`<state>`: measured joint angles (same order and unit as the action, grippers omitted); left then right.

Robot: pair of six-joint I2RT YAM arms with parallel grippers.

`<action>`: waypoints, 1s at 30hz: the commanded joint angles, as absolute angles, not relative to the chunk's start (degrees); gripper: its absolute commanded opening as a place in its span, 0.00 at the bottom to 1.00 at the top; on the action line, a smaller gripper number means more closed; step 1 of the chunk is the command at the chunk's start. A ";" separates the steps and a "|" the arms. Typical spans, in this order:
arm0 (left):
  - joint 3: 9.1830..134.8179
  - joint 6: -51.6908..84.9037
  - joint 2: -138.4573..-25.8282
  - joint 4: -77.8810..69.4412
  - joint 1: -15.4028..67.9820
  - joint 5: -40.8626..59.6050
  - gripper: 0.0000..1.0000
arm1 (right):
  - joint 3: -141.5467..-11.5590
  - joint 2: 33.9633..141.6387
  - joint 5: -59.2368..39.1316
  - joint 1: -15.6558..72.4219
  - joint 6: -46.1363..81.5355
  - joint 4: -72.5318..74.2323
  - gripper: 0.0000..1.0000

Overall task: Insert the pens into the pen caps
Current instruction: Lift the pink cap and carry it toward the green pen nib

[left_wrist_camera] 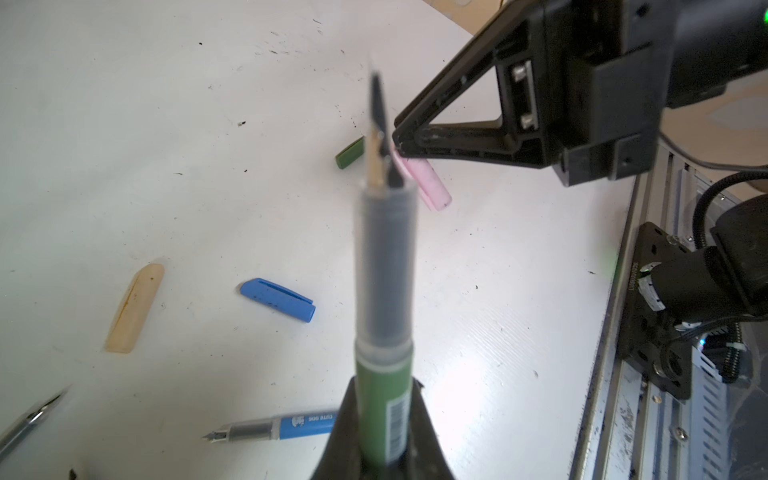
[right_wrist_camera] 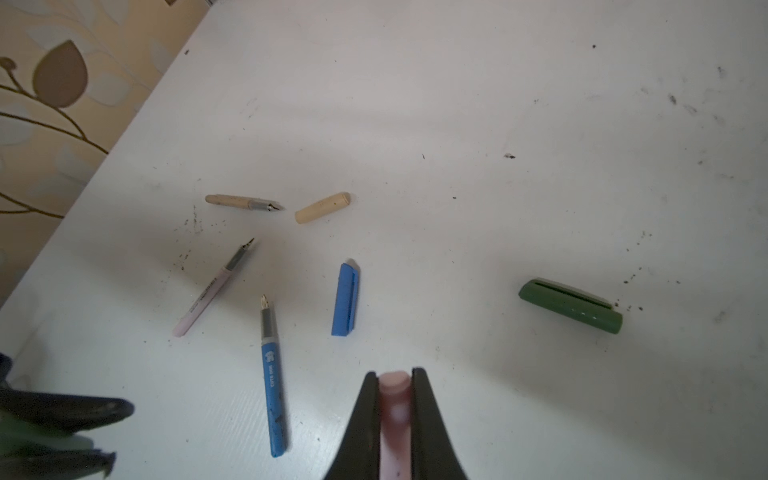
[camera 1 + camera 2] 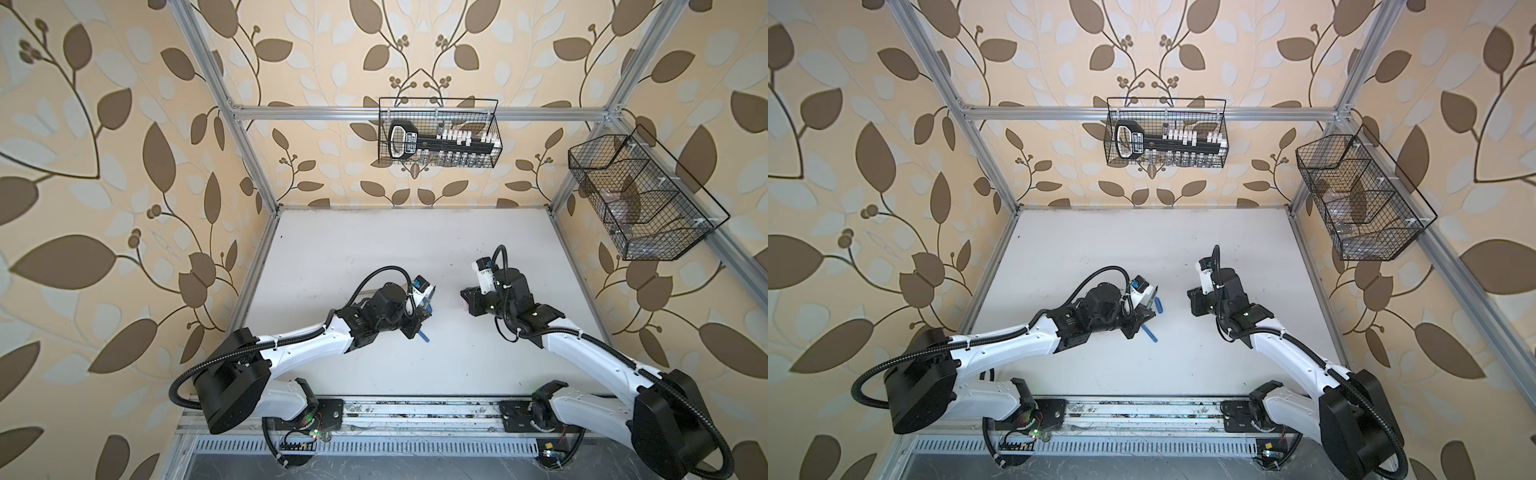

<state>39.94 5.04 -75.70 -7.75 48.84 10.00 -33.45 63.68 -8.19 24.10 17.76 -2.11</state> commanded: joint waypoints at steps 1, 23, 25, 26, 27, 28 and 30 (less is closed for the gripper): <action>41.64 5.10 -76.06 -10.45 49.78 9.73 0.00 | -30.79 61.32 -12.48 23.44 19.93 5.69 0.11; 44.90 5.89 -76.05 -10.20 52.47 12.58 0.00 | -22.21 52.98 -16.00 22.15 44.04 37.18 0.09; 44.91 5.98 -75.54 -10.20 52.64 12.68 0.00 | -22.07 52.73 -15.64 22.07 45.43 38.01 0.10; 44.91 5.91 -75.32 -10.10 52.65 12.65 0.00 | -22.22 52.69 -15.69 22.07 45.90 38.22 0.10; 44.98 5.89 -75.19 -10.02 52.73 12.66 0.00 | -22.26 52.66 -15.58 22.11 46.62 38.42 0.10; 45.00 5.82 -75.07 -10.02 52.73 12.76 0.00 | -22.15 52.65 -15.65 22.14 47.26 38.79 0.10; 45.17 5.80 -74.89 -9.93 52.82 13.05 0.00 | -22.20 52.68 -15.62 22.16 47.98 39.19 0.10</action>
